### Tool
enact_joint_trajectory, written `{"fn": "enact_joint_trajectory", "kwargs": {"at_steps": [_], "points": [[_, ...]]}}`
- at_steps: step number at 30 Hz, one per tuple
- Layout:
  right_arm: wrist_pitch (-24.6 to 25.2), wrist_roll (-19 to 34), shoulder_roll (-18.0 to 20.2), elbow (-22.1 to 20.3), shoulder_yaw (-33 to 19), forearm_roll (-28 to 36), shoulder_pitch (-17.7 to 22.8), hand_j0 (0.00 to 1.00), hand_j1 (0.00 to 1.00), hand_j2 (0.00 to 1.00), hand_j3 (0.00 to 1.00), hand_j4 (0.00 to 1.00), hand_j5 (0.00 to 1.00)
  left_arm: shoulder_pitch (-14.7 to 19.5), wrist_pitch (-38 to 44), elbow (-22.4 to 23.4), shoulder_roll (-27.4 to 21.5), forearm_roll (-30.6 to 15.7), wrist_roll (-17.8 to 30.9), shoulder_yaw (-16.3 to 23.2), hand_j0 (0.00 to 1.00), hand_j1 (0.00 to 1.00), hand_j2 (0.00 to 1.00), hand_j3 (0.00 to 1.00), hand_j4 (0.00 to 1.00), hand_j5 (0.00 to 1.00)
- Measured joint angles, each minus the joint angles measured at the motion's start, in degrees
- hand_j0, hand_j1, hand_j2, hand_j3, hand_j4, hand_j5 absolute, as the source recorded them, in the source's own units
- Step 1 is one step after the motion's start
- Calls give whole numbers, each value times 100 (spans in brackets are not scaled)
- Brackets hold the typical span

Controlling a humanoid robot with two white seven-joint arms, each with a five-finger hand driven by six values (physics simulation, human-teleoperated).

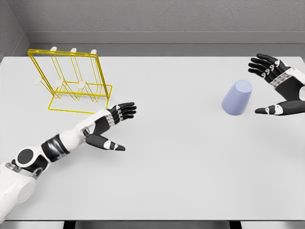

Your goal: Place the cup on the cup holder with both arms

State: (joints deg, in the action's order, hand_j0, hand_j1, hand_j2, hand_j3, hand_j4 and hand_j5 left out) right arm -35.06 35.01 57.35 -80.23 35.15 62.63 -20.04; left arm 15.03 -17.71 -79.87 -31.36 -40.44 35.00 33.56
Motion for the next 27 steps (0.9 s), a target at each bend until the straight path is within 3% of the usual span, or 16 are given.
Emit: {"fn": "enact_joint_trajectory", "kwargs": {"at_steps": [8, 18, 27], "points": [[0, 0, -194, 254, -95, 7, 9, 100, 100, 100, 100, 100, 100, -35, 4, -232, 3, -9, 0, -5, 100, 100, 100, 100, 100, 100], [3, -1, -985, 1630, -247, 13, 26, 100, 100, 100, 100, 100, 100, 0, 87, -114, 55, -35, 0, -35, 100, 100, 100, 100, 100, 100], [4, -1, -1394, 2490, -203, -486, -62, 100, 100, 100, 100, 100, 100, 26, 222, 151, 191, 25, 0, -56, 100, 100, 100, 100, 100, 100]]}}
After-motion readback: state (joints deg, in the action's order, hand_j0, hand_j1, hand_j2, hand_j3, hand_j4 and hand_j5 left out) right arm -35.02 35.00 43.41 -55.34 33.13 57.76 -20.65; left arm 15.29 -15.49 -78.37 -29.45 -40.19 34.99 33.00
